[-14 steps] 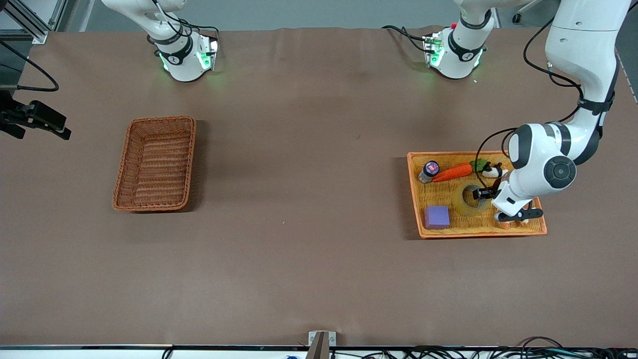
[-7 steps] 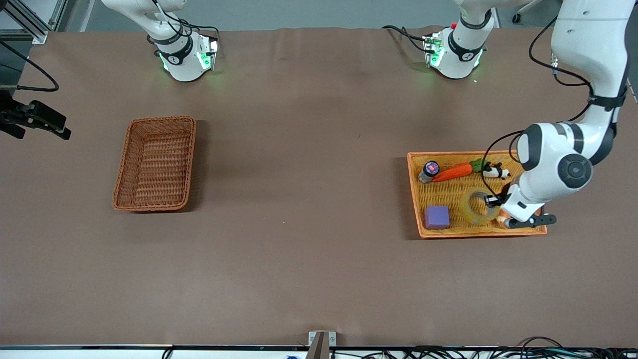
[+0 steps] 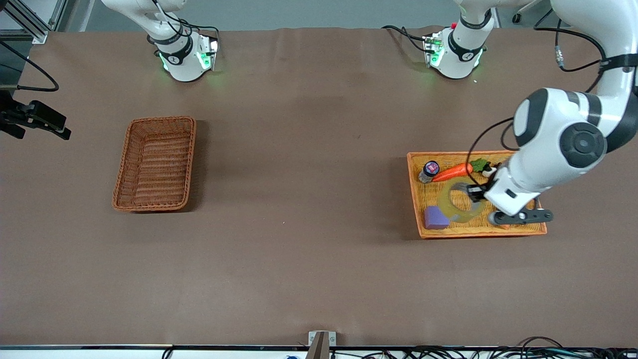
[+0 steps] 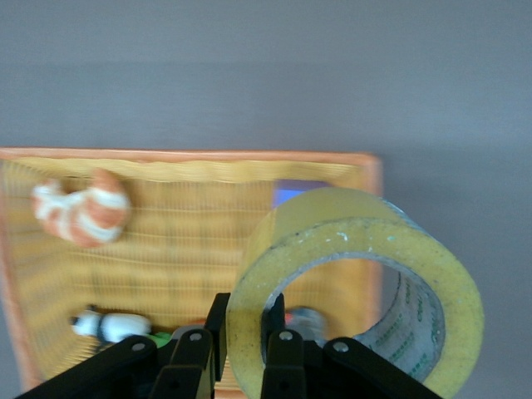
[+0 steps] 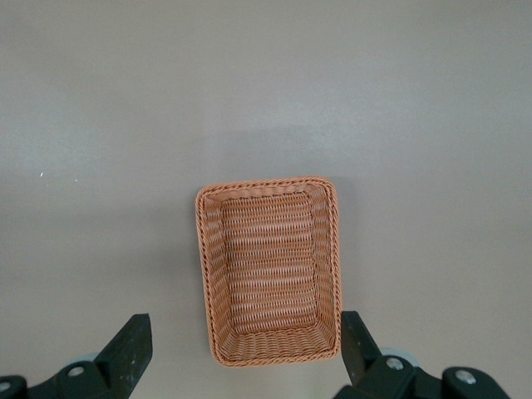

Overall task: Move tape to another basket
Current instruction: 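Lift the tape roll with the left gripper and carry it toward mid-table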

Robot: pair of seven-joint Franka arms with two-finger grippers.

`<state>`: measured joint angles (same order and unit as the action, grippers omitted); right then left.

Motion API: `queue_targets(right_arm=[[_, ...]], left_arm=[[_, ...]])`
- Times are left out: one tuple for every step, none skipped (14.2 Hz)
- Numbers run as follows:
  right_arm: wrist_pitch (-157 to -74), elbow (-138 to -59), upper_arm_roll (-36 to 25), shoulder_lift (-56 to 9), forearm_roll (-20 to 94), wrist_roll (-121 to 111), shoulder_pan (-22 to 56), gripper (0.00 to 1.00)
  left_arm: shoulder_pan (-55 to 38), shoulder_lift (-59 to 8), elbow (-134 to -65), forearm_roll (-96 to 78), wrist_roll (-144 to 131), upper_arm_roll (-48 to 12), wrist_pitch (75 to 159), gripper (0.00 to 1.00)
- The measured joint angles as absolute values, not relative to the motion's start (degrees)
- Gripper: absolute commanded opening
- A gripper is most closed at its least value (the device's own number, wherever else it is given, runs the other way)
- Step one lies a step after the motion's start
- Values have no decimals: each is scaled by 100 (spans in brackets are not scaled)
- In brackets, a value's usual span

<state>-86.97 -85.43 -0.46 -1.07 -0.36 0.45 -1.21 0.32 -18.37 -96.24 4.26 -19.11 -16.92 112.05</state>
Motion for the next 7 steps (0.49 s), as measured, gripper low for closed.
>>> queue_targets(right_arm=[[-8696,-8543,-46,-107,-36,44,-121,100],[-8696,-8543,-47,-106,-36,44,-121,100],[-8695,-8543,-49,-107,-36,44,-122,100],[-8695,-8542,-51,-107,-36,44,-123,100],[-8695,-8543,-53,-107,-36,44,-123,100],[-8695,-8543,-53,-107,-36,43,-123,100],[-8695,-8543,-53,-107,-36,43,-123,100]], left_arm=[[-111,-1928,-9551,427,-2219,-1822,11205,0],[-326,-2059,-9469,427,-2561,-1876,11206,0],[-594,-2223,-9381,427,-2923,-1898,11218,0],[-876,-2402,-9268,427,-3276,-1909,11231,0],[-1176,-2594,-9125,428,-3631,-1911,11238,0],[-1467,-2798,-8966,429,-3957,-1912,11247,0],[-1699,-2988,-8825,429,-4191,-1913,11275,0]])
